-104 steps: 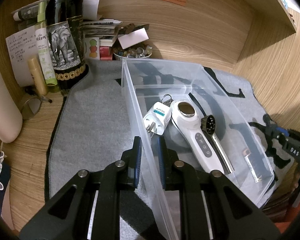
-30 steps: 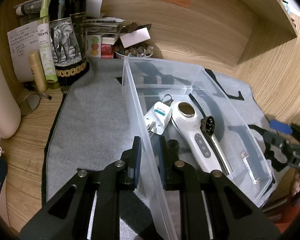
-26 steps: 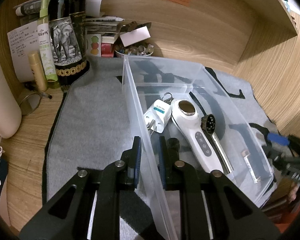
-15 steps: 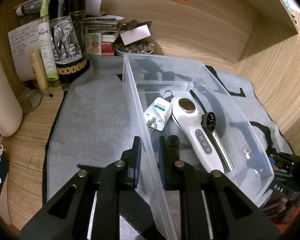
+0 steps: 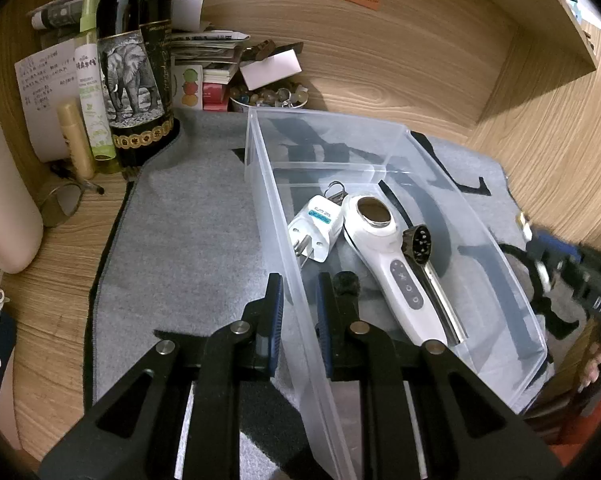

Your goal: Organize rigid objects

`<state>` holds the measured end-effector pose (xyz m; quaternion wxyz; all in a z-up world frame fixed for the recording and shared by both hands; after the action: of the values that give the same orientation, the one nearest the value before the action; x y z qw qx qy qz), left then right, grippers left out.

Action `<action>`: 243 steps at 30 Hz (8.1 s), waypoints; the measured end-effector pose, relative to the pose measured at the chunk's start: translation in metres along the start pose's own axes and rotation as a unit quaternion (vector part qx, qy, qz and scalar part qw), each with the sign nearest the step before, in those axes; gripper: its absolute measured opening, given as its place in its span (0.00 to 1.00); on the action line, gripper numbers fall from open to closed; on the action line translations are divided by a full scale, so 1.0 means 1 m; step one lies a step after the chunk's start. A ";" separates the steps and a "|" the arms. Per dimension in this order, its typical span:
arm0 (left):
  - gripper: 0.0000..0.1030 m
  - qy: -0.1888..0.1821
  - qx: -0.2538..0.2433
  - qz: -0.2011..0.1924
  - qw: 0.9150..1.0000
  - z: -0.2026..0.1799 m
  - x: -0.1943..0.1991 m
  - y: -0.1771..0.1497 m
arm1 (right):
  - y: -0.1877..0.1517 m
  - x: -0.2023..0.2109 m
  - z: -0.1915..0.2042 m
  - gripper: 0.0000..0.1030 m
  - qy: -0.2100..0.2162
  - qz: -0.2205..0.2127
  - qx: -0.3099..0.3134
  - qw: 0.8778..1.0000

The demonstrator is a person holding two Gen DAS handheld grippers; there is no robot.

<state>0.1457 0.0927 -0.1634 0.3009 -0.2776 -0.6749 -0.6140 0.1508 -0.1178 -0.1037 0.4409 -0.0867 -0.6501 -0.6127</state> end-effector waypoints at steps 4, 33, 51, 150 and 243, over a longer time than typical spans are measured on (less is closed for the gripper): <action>0.16 -0.002 0.001 0.001 1.000 0.000 -0.001 0.001 | 0.022 0.002 0.013 0.21 0.008 -0.022 0.025 0.999; 0.16 -0.020 0.004 -0.002 1.000 0.006 -0.003 0.003 | 0.039 -0.085 0.100 0.21 0.069 0.073 0.161 0.982; 0.16 -0.018 0.003 -0.001 1.000 0.005 -0.004 0.004 | 0.037 -0.007 0.033 0.56 0.013 -0.008 0.059 0.998; 0.81 0.042 0.012 -0.115 0.992 -0.008 0.071 0.041 | 0.063 0.016 0.047 0.93 0.090 -0.075 0.075 0.990; 1.00 0.033 -0.003 -0.288 0.957 -0.069 0.171 0.032 | 0.042 0.116 0.035 1.00 0.038 -0.216 0.094 0.971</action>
<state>0.0603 0.0277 -0.0107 0.1325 -0.0517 -0.7143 -0.6853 0.0925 -0.1271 0.0102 0.3287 0.1205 -0.6909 -0.6325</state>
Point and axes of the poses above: each gripper's, at about its wrist camera, not at the fingertips, and x roughly against the way its jaws point, z to its left, y to its top, the point moved 6 cm from there along -x, roughly the way its jaws point, and after that the axes turned 8 degrees about y, right-handed, at the moved point
